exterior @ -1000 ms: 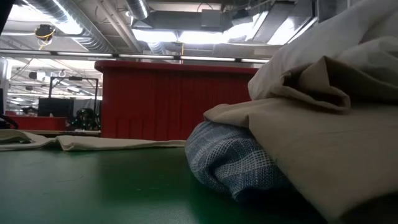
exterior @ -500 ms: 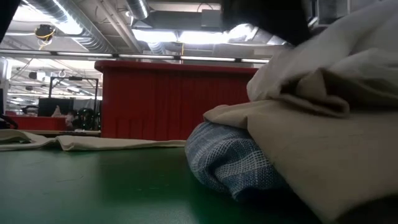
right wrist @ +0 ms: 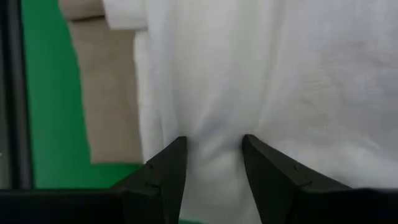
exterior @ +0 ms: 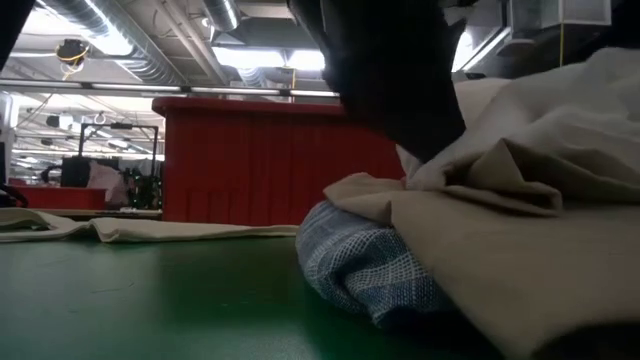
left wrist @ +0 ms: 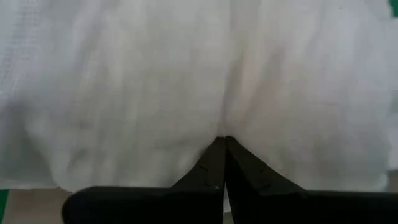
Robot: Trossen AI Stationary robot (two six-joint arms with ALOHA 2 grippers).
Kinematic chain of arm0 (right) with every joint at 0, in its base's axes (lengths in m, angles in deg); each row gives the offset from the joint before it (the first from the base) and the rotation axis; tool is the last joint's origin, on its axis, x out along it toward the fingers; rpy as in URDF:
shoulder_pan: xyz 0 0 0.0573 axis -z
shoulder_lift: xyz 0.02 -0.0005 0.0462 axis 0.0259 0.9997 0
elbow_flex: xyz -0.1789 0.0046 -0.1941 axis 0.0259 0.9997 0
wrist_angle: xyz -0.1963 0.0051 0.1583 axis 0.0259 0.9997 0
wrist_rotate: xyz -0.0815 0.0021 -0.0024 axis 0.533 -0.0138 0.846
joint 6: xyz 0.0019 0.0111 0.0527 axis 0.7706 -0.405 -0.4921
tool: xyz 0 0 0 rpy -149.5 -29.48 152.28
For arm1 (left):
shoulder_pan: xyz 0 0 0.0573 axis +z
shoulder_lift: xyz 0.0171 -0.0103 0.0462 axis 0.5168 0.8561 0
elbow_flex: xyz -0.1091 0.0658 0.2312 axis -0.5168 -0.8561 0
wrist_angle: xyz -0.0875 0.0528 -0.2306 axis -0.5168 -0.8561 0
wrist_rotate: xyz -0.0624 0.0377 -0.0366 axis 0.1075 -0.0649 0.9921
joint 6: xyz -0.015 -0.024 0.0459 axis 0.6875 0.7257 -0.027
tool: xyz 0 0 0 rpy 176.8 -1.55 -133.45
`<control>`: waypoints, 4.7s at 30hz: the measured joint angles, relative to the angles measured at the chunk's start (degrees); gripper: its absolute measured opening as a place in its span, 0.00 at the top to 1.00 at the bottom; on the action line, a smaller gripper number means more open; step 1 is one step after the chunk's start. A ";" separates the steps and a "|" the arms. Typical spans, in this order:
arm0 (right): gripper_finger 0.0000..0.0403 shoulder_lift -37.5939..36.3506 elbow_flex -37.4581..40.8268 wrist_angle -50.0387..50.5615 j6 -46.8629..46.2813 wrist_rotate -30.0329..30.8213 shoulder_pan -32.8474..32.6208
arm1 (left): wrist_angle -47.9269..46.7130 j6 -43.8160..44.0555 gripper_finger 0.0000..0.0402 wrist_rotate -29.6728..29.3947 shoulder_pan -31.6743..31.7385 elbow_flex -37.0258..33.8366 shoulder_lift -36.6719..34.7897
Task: Fold Laundry from Bin
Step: Fold the white polo shirt, then remove the green shirt from the red bin
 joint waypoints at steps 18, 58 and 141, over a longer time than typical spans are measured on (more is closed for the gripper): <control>0.60 0.00 -25.36 42.46 3.42 18.67 -0.09 | -17.48 -8.80 1.00 0.74 2.05 28.72 0.15; 0.60 -0.52 2.40 36.86 0.64 13.32 12.98 | -8.87 -4.97 1.00 0.12 15.08 5.03 0.13; 0.60 14.40 -42.54 48.66 25.01 4.29 6.13 | -26.90 -13.89 1.00 -1.02 5.72 30.93 -11.03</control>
